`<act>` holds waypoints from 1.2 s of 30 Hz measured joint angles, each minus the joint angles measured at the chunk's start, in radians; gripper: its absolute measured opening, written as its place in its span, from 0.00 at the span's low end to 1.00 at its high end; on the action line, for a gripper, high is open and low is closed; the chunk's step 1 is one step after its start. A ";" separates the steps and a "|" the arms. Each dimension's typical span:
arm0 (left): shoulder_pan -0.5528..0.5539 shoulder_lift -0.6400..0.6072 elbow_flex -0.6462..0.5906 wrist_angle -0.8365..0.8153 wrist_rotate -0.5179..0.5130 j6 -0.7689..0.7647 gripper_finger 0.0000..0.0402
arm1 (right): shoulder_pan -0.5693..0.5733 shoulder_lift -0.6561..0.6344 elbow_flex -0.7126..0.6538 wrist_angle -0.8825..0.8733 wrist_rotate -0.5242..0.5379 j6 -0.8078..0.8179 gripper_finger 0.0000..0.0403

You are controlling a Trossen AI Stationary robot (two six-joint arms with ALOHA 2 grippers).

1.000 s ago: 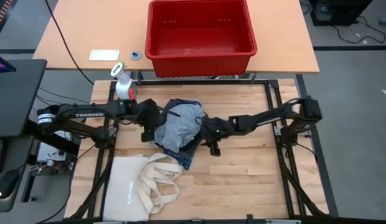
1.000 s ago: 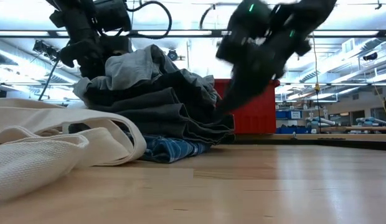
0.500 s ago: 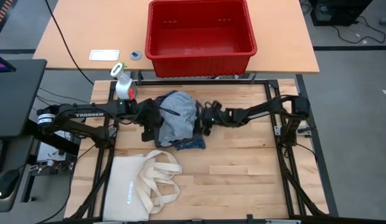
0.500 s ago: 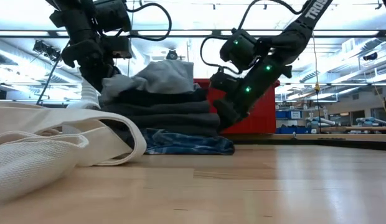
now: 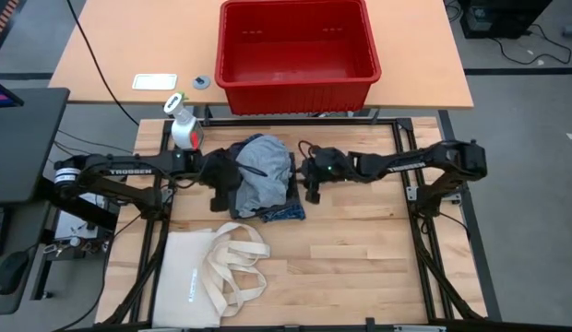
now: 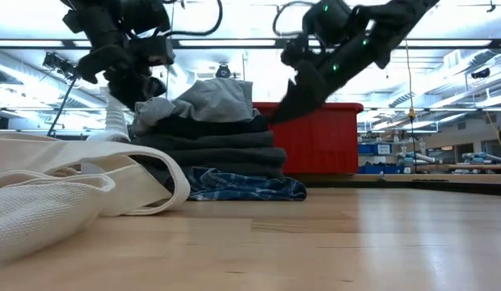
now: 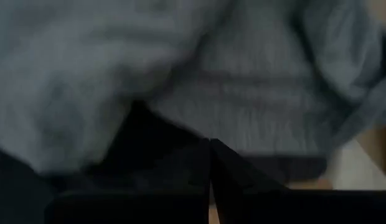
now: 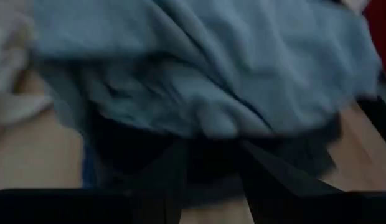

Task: Fold Laundry from Bin
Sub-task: Fold the gray shirt

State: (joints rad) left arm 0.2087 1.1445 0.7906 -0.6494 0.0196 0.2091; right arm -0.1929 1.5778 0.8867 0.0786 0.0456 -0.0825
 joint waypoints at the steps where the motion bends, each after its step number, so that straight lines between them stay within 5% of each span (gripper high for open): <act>1: 0.000 0.003 0.000 0.027 0.000 0.009 0.03 | 0.011 -0.005 0.000 0.017 -0.014 -0.003 0.37; 8: 0.032 0.066 0.000 0.199 -0.150 0.138 0.03 | 0.054 -0.015 0.000 0.146 -0.020 -0.030 0.37; 16: 0.013 0.099 0.000 0.228 -0.458 0.186 0.04 | 0.068 -0.015 0.000 0.090 0.000 -0.031 0.37; 26: 0.006 0.089 0.000 0.245 -0.740 0.285 0.04 | 0.082 -0.015 0.000 0.130 -0.126 -0.107 0.37; 31: -0.020 0.055 0.000 0.220 -0.690 0.304 0.01 | 0.098 -0.015 0.000 0.142 -0.126 -0.138 0.37; 36: -0.067 0.016 0.005 0.104 -0.584 0.258 0.02 | 0.129 -0.015 0.000 0.219 -0.003 -0.205 0.37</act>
State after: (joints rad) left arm 0.1419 1.1608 0.7960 -0.5449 -0.5640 0.4671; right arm -0.0640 1.5631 0.8864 0.2973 0.0427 -0.2872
